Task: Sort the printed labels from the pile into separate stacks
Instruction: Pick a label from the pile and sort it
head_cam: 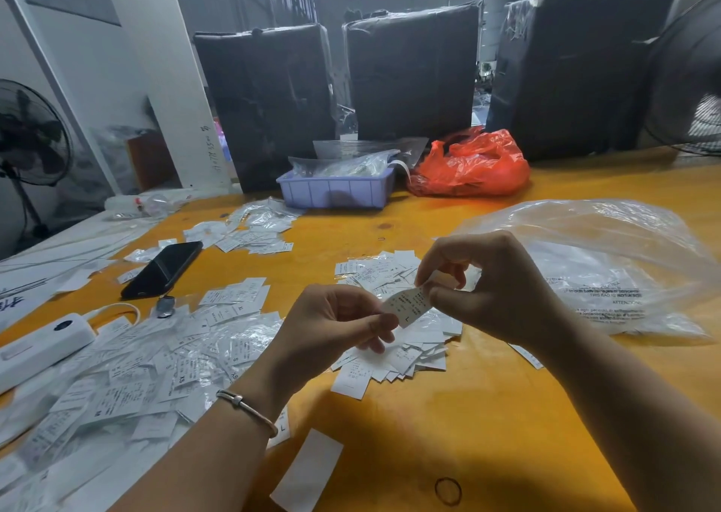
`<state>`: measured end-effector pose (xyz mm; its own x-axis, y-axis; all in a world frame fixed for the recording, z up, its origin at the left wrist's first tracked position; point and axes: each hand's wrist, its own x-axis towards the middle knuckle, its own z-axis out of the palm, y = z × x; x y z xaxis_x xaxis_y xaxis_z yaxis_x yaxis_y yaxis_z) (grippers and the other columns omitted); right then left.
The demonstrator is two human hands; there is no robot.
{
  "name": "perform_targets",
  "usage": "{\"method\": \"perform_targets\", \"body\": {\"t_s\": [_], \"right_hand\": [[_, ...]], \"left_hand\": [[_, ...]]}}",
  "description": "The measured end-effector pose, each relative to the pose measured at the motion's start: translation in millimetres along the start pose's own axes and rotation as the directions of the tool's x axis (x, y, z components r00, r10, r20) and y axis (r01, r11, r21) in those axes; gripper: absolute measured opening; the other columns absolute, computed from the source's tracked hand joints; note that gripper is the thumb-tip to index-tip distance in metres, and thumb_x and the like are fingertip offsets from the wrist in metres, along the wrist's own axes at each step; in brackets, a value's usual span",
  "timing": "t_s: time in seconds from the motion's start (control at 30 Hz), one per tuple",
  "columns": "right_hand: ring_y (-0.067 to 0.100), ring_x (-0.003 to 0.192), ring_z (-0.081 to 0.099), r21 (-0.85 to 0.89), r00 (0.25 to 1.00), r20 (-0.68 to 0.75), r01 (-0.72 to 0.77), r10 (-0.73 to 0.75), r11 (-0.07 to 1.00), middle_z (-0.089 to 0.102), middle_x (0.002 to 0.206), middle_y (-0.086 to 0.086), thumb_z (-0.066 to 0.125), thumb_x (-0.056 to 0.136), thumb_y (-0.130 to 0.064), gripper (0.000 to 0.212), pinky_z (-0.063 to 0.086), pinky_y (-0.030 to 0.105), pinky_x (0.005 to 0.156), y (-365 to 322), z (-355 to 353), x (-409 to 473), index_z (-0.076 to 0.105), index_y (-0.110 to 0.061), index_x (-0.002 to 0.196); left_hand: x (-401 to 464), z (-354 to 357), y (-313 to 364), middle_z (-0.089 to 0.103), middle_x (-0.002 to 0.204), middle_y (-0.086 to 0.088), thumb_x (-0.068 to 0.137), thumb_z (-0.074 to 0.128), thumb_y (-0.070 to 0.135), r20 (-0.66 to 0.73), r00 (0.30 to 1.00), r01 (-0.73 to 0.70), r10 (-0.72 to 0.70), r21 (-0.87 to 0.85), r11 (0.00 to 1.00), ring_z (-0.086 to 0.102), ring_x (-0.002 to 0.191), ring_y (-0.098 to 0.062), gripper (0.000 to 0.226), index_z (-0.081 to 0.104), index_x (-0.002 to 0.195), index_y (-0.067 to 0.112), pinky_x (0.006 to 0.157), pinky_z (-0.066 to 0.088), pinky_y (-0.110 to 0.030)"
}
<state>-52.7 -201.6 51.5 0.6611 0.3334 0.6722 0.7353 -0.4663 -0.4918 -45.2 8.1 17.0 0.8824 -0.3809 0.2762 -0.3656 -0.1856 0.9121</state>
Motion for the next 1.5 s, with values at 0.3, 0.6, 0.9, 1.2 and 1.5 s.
{"method": "perform_targets", "body": {"t_s": [0.3, 0.6, 0.9, 1.2, 1.5], "right_hand": [[0.002, 0.058, 0.056, 0.232, 0.978, 0.171, -0.160, 0.122, 0.960, 0.068, 0.065, 0.002, 0.067, 0.071, 0.013, 0.019, 0.047, 0.022, 0.054, 5.8, 18.1, -4.0, 0.074, -0.004, 0.079], [0.019, 0.062, 0.066, 0.312, 0.981, 0.027, -0.192, 0.193, 0.931, 0.073, 0.072, 0.007, 0.076, 0.073, 0.006, 0.015, 0.056, 0.033, 0.060, 9.6, 20.8, -2.7, 0.075, -0.007, 0.080], [0.016, 0.066, 0.062, 0.084, 0.939, -0.018, -0.340, 0.343, 0.937, 0.072, 0.078, 0.001, 0.070, 0.082, -0.006, 0.013, 0.050, 0.031, 0.063, 29.1, 21.3, -3.6, 0.076, -0.013, 0.091], [0.002, 0.133, 0.031, -0.226, 0.890, 0.331, -0.246, 0.312, 0.943, 0.041, 0.144, -0.017, 0.078, 0.075, -0.039, 0.068, 0.027, 0.029, 0.111, 44.6, 39.1, -12.9, 0.048, -0.039, 0.136], [0.012, 0.105, 0.063, -0.269, 0.895, 0.286, -0.268, 0.343, 0.925, 0.071, 0.111, -0.006, 0.078, 0.076, -0.039, 0.029, 0.047, 0.033, 0.093, 47.1, 48.3, -13.4, 0.074, -0.023, 0.099]], "left_hand": [[1.5, 4.7, -2.6, 0.073, 0.081, -0.018, 0.072, 0.074, 0.025, 0.024, 0.999, 0.028, -0.029, 0.030, 0.999, 0.069, 0.070, -0.019, 0.033, 0.075, 0.088, -0.004, 0.059, 0.054, -0.024], [3.0, 1.8, -6.8, 0.074, 0.083, -0.014, 0.072, 0.074, 0.027, -0.038, 0.999, 0.025, -0.026, -0.026, 0.999, 0.070, 0.075, -0.017, 0.029, 0.076, 0.086, 0.002, 0.066, 0.055, -0.022], [5.7, -18.4, -4.8, 0.076, 0.085, -0.002, 0.080, 0.072, 0.020, -0.223, 0.975, 0.018, -0.012, 0.024, 1.000, 0.071, 0.079, -0.013, 0.018, 0.072, 0.097, 0.013, 0.062, 0.056, -0.021], [8.0, -51.6, -27.5, 0.051, 0.063, -0.002, 0.087, 0.051, 0.022, -0.667, 0.739, 0.591, -0.098, 0.572, 0.568, 0.044, 0.062, -0.023, 0.027, 0.050, 0.060, 0.018, 0.058, 0.035, -0.030], [11.3, -26.6, -30.1, 0.054, 0.129, 0.012, 0.084, 0.070, 0.039, -0.257, 0.965, 0.165, 0.040, 0.723, 0.671, 0.034, 0.126, -0.010, 0.028, 0.068, 0.111, 0.034, 0.100, 0.032, -0.032]]}}
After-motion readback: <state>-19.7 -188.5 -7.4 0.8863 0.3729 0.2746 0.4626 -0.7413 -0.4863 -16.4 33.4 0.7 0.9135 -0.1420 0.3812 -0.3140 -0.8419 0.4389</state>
